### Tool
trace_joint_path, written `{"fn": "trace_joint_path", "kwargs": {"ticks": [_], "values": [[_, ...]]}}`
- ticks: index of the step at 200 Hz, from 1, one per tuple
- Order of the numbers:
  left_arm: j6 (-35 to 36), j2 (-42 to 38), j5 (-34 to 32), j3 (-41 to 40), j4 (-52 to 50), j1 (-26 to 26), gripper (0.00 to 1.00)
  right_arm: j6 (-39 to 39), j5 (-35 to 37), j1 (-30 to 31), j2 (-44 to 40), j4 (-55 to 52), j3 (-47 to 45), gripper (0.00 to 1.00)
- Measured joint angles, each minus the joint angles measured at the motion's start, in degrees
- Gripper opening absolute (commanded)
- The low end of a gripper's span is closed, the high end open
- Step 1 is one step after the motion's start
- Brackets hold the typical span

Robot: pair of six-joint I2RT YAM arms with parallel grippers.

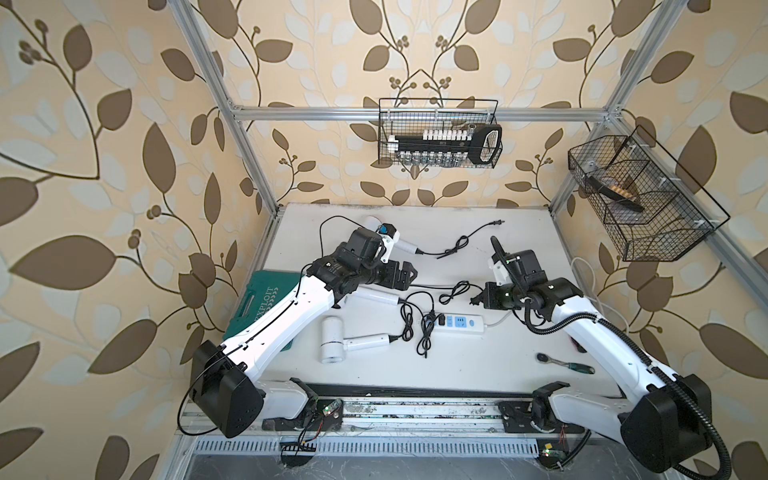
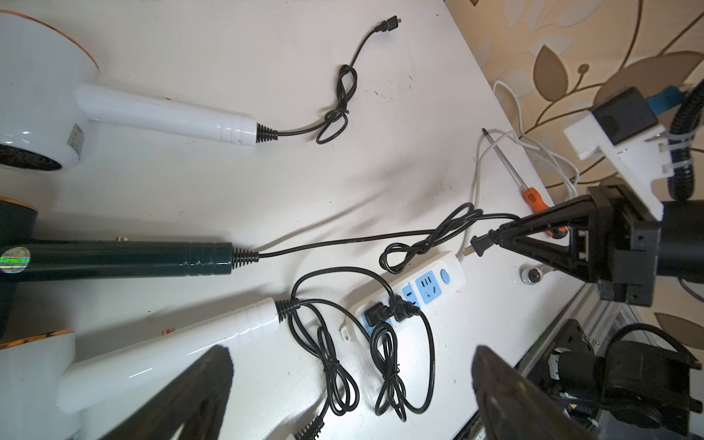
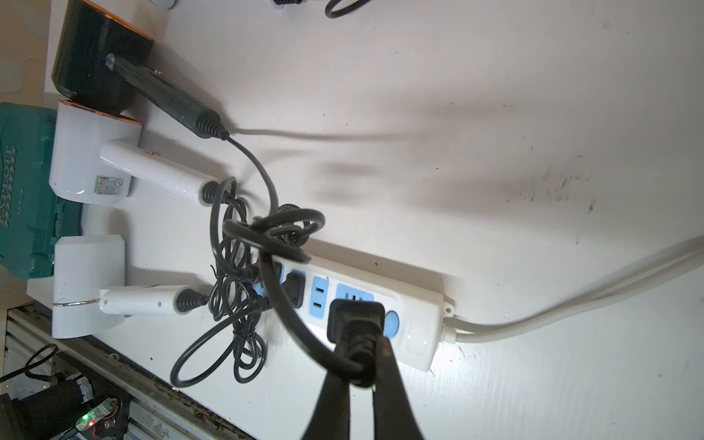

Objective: Charge the blow dryers
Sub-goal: Insert the plug into the socket.

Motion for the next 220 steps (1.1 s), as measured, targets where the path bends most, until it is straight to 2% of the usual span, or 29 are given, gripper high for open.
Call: {"fn": "trace_joint_path", "kwargs": {"ticks": [48,136,191,220], "values": [[1.16,4.31,2.12,0.33,-0.09,0.0,0.99,-0.7,-0.07,0.0,-0.5,0.13,-0.02,0.0],[2.93,5.42,4.33,0.61,-0.13,0.0,0.95,-3.52,-0.33,0.0,-2.58,0.44,-1.2,0.0],[3.52,15.82,6.67,16.13,-4.33,-0.02,0.95,-4.33,-0.48,0.0,-4.0,1.11,-3.15,0.0],[5.9,16.72,6.64,17.68,-4.26,-0.02,0.95,-3.93,-0.42,0.0,-4.37,3.06,-5.77,0.0]]}}
